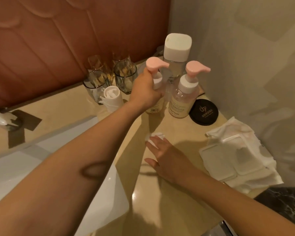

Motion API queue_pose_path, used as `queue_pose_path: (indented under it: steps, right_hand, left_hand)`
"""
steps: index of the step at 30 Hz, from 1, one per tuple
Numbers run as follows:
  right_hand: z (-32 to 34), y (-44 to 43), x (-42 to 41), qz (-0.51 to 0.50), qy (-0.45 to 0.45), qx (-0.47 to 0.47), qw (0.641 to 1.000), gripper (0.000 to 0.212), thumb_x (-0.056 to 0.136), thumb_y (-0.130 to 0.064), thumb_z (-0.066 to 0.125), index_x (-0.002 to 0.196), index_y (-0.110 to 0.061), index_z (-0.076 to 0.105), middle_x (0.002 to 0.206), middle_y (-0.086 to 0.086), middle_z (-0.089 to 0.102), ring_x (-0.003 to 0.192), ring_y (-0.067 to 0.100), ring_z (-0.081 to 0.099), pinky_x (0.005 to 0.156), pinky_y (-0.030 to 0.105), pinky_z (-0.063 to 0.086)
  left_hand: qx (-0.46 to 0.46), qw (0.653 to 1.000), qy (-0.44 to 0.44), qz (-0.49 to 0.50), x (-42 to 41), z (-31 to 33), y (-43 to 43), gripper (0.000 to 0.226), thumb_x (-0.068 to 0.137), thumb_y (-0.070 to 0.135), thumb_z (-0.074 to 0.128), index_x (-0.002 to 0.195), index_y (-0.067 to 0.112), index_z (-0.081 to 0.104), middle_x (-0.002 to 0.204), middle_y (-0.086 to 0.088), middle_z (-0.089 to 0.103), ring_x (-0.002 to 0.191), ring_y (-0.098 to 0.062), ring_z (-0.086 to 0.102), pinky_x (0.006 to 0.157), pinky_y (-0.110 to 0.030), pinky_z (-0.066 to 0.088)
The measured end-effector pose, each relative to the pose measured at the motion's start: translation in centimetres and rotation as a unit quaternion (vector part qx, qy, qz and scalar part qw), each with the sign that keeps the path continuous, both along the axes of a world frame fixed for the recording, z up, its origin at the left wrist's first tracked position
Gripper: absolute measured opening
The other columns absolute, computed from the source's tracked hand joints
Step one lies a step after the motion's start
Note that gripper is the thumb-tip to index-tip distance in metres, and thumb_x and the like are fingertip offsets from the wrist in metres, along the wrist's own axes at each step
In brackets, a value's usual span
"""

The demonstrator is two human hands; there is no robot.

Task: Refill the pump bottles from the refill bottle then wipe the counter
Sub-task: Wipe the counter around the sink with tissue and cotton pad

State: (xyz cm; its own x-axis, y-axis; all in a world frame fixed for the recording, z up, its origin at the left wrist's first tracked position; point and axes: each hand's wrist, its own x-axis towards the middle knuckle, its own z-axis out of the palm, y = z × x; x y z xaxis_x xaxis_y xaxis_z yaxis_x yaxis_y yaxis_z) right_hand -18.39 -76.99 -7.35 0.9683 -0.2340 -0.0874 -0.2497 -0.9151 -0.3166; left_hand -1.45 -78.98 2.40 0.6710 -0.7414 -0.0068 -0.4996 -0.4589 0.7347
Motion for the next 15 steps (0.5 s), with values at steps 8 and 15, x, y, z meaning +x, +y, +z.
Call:
queue_pose_path:
  steps: [8,15]
  right_hand:
    - [-0.2,-3.1,6.6,-0.061,0.059,-0.030,0.996,0.064,0.099,-0.042,0.033,0.146,-0.001,0.024,0.153,0.021,0.022,0.144,0.031,0.018,0.117,0.039,0.012]
    - [0.8,-5.8,11.0,-0.104,0.087,-0.024,0.990,0.062,0.099,-0.032,0.037,0.149,-0.001,0.016,0.156,0.019,0.012,0.146,0.030,0.008,0.118,0.038,0.010]
  left_hand:
    - [0.132,0.984,-0.115,0.045,4.4,1.2,2.5,0.057,0.084,0.040,0.065,0.129,0.012,0.043,0.120,-0.007,0.059,0.112,-0.032,0.054,0.103,-0.051,0.037]
    - [0.186,0.972,-0.135,0.049,5.2,1.4,2.9,0.059,0.080,0.049,0.066,0.128,0.020,0.044,0.128,-0.004,0.053,0.126,-0.033,0.038,0.106,-0.054,0.021]
